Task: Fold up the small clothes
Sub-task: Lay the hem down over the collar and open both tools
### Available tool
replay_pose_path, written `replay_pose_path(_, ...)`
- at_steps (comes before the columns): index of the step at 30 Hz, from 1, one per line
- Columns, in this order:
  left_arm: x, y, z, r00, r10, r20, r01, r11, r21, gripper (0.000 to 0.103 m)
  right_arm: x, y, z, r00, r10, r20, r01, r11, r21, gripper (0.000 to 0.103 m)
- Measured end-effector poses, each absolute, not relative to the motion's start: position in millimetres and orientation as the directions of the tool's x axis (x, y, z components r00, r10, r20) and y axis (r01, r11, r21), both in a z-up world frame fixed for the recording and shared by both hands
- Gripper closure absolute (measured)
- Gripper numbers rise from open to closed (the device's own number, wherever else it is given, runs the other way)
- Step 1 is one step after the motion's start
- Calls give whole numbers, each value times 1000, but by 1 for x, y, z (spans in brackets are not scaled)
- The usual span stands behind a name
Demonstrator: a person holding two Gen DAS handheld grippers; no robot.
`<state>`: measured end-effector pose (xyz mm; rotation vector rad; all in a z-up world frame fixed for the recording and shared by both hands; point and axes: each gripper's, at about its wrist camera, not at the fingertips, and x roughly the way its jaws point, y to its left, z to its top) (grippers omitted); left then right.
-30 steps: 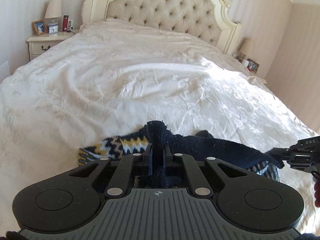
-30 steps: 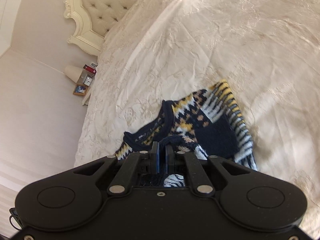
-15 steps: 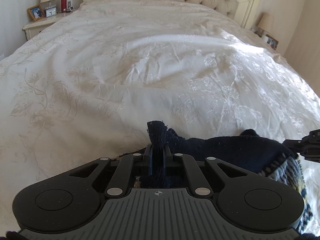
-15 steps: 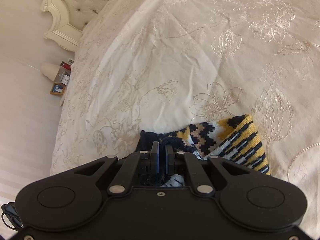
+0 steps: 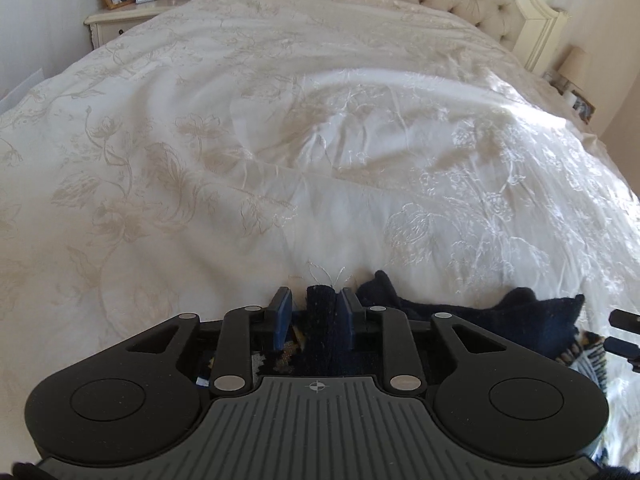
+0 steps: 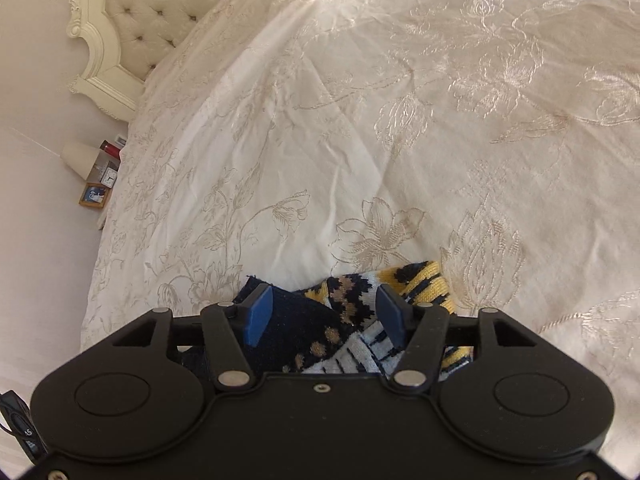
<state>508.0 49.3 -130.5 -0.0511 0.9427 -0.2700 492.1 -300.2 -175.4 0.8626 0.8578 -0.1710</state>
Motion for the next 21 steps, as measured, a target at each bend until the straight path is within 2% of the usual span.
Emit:
replay_pose_path(8,447,61,-112,513,-259,-818,226,960,-162,74,457,-267,-158,616,223,-756,370,765,527,36)
replay_pose_path(18,369,60,-145,414,-245,-877,270,953,-139,74,429,-196,-157,520,308,-797,134,892,432,35)
replay_pose_path(21,364,64,-158,403,-195,-894,255,962,-95,74,426,-190,-168,482,304,-822,108,910,400,35)
